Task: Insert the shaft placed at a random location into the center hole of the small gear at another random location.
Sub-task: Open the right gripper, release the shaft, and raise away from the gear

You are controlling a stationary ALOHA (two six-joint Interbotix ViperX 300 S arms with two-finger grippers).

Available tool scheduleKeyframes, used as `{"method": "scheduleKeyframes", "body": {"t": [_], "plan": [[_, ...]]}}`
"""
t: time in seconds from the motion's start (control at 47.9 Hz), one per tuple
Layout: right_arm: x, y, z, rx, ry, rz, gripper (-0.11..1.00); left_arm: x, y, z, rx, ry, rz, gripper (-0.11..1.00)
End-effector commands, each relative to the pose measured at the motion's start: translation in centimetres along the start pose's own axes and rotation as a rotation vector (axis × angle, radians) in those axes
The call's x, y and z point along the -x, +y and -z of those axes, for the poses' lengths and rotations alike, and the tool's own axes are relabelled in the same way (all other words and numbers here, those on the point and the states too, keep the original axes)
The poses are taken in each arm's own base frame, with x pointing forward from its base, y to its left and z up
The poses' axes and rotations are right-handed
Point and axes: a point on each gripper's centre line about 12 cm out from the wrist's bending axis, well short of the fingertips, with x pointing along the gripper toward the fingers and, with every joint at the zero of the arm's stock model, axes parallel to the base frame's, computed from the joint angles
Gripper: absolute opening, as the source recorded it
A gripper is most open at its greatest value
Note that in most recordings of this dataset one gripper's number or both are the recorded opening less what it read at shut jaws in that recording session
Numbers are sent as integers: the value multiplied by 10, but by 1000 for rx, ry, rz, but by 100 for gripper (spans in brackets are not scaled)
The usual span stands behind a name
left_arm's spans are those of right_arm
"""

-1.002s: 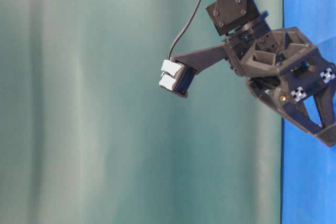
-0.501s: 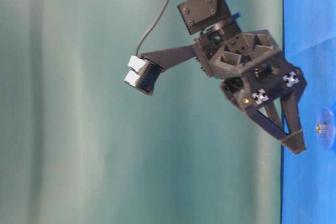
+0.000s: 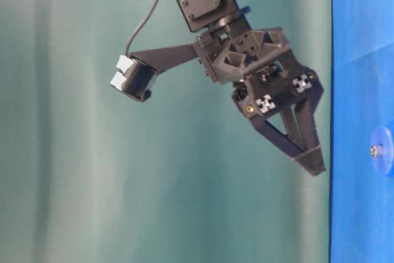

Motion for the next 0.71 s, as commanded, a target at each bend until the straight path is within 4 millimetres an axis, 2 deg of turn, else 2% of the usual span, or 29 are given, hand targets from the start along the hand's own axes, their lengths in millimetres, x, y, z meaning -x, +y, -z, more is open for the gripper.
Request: {"method": "scheduleKeyframes", "body": {"t": [0.0, 0.48, 0.689], "plan": [[9, 5, -17, -6, -47, -13, 79, -2, -1, -4, 0, -10, 4, 0], [15, 6, -20, -4, -54, -17, 79, -2, -1, -4, 0, -10, 4, 0], [25, 5, -18, -5, -53, -17, 79, -2, -1, -4, 16, -9, 4, 0]]}}
